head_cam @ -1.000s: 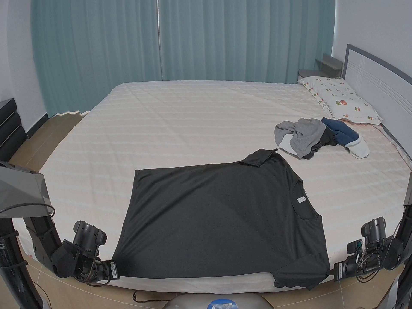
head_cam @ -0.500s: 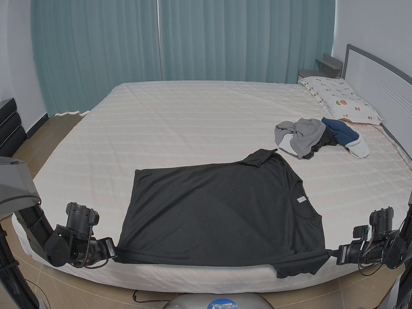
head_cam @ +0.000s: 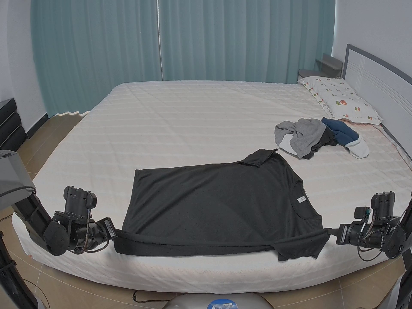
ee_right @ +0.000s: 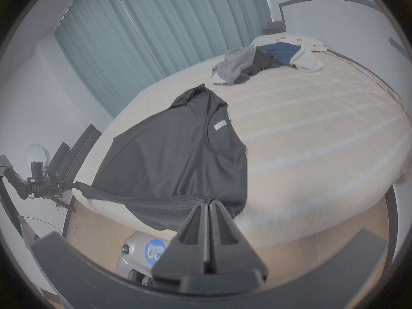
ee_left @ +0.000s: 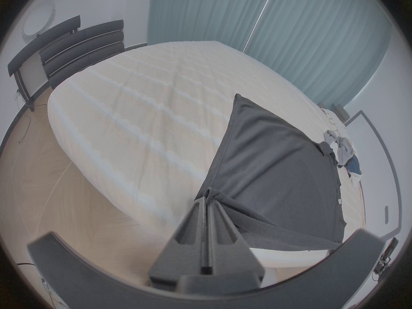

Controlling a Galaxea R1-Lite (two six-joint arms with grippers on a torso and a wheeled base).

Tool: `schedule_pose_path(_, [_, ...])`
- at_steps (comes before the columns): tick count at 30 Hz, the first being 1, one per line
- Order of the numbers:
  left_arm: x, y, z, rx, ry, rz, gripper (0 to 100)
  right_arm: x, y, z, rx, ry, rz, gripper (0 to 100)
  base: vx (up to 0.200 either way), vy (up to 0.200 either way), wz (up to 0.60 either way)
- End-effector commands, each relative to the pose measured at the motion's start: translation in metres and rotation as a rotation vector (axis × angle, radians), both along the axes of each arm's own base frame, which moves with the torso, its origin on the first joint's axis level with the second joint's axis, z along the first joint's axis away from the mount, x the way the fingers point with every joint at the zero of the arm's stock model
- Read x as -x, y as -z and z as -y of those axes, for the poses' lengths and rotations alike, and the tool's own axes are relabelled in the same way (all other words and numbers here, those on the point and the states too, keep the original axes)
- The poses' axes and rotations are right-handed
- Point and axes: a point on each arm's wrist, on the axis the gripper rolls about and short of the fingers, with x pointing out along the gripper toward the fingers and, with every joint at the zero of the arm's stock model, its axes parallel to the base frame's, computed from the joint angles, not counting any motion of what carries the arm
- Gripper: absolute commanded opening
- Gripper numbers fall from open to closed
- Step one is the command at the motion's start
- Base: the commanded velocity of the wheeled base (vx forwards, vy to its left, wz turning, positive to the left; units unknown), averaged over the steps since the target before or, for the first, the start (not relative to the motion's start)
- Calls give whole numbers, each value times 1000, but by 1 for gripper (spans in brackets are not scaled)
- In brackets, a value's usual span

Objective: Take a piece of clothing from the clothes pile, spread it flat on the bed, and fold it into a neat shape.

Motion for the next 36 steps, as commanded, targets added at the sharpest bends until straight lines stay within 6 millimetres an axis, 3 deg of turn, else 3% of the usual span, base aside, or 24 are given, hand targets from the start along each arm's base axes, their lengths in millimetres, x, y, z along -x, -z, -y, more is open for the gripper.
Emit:
schedule_pose_path(1, [-6,-6,1,11,-7,34,0,-8,-7,1,0,3,43,0,0,0,0])
schedule_pose_path(23, [-29,-19,5,35,-9,113,0,-31,-23,2,-21,-15,75,0,0,0,0])
schedule_pose_path(36, [-54,-14,9,68,-36,134,0,-53,-17,4,-23,-12,80,0,0,0,0])
